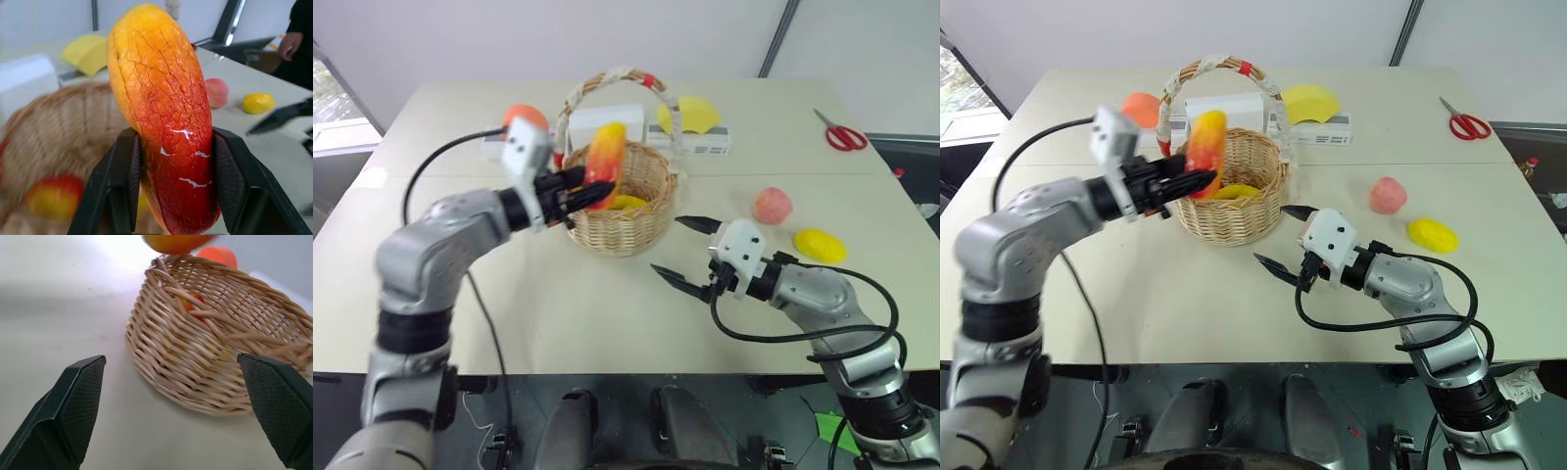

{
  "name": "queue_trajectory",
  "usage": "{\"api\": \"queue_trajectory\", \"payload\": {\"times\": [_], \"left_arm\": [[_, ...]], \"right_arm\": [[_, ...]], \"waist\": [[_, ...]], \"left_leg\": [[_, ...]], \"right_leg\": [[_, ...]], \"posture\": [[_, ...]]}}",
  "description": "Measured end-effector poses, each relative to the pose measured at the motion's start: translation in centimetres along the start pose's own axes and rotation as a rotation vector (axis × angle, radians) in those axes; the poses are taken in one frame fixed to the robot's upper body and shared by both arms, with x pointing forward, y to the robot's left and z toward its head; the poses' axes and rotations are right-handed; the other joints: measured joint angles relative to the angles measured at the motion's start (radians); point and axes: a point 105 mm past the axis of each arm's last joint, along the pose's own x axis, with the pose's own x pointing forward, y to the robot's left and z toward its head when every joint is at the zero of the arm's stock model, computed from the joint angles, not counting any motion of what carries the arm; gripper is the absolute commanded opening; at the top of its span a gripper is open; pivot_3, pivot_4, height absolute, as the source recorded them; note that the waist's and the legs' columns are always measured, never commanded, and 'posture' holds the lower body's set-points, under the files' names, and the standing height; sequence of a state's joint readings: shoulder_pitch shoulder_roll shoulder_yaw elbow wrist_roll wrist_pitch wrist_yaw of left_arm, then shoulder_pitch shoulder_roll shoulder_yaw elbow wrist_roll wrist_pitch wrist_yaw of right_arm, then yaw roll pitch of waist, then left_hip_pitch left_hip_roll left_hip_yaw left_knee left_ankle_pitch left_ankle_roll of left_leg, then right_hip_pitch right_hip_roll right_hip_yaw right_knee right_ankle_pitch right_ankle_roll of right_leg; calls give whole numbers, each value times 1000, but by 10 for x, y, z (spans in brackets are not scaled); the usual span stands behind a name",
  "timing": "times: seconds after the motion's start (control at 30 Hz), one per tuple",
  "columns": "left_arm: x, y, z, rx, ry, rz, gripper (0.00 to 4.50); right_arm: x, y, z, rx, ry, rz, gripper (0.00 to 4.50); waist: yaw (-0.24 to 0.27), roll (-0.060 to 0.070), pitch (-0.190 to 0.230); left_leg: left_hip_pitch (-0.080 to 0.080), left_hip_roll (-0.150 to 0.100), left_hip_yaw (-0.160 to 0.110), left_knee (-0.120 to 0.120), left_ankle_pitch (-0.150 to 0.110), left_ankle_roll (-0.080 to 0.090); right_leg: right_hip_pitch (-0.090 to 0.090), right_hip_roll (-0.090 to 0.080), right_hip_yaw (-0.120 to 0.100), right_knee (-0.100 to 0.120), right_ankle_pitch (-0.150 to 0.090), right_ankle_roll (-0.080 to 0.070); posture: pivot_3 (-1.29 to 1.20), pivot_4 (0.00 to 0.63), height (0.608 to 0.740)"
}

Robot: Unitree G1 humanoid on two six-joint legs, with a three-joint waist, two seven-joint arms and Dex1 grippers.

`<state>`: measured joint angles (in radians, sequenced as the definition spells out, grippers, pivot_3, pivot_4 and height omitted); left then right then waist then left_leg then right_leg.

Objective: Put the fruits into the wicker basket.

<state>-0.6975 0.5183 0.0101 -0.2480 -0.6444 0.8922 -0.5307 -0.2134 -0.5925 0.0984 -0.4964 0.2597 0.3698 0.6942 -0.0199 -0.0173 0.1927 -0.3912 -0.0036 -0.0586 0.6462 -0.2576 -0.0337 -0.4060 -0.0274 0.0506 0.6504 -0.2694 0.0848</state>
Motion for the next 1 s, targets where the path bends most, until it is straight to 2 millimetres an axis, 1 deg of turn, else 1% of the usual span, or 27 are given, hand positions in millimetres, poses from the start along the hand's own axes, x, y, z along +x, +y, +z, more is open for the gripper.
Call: {"api": "queue_trajectory", "payload": {"times": [0.03,0.1,0.13,0.17,0.27,0.37,0.47,0.6,0.7,0.8,0.93,1.0], "left_arm": [[9,3,-1,-13,5,7,2629],[18,4,-7,-47,20,0,3521],[21,6,-9,-65,23,0,4107],[23,8,-11,-73,30,4,4448],[23,12,-13,-70,31,3,4448],[20,7,-6,-34,-30,-44,4448],[11,-8,-2,31,-100,-134,4448],[-1,-21,-12,82,-84,-200,4448],[-4,-31,-25,106,-38,-238,4448],[-7,-43,-36,119,-2,-275,4448],[-9,-48,-39,133,14,-285,4448],[-10,-47,-41,135,20,-278,4500]], "right_arm": [[0,-1,0,4,0,-11,4500],[-2,-6,-1,18,0,-47,4500],[-4,-11,-1,31,-2,-84,4500],[-7,-18,-1,42,-1,-129,4500],[-20,-48,-9,103,12,-309,4500],[-37,-77,-30,147,103,-484,4500],[-48,-101,-56,143,228,-616,4500],[-61,-127,-89,134,377,-731,4500],[-61,-140,-106,127,435,-767,4500],[-59,-152,-116,122,465,-781,4500],[-55,-158,-125,135,479,-776,4500],[-54,-160,-130,136,489,-773,3980]], "waist": [[-2,0,0],[-4,0,0],[-3,0,0],[-2,0,0],[3,0,0],[6,0,0],[2,1,0],[-1,1,0],[-1,1,0],[-1,1,1],[0,1,1],[-1,1,1]], "left_leg": [[0,0,0,0,0,0],[0,0,0,0,0,0],[-1,1,0,0,0,0],[-1,1,0,0,0,0],[-1,0,0,0,0,0],[-1,0,0,0,0,0],[-1,1,2,0,0,0],[-1,1,2,0,0,0],[-1,0,4,0,0,0],[-1,0,5,0,0,0],[-1,0,5,0,0,0],[-1,0,5,0,0,0]], "right_leg": [[0,0,0,1,0,0],[-2,1,0,2,0,0],[-2,1,0,2,0,0],[-2,1,0,2,0,0],[-2,0,0,2,0,0],[-2,-1,0,2,0,0],[-3,-1,1,2,0,0],[-3,0,1,2,0,0],[-3,0,2,2,0,0],[-3,0,2,2,0,0],[-3,0,2,2,0,0],[-3,0,2,2,0,0]], "posture": [[0,150,740],[0,150,740],[0,150,740],[0,150,740],[0,150,740],[0,150,740],[0,150,740],[0,150,740],[0,150,740],[0,150,740],[0,150,740],[0,150,740]]}}
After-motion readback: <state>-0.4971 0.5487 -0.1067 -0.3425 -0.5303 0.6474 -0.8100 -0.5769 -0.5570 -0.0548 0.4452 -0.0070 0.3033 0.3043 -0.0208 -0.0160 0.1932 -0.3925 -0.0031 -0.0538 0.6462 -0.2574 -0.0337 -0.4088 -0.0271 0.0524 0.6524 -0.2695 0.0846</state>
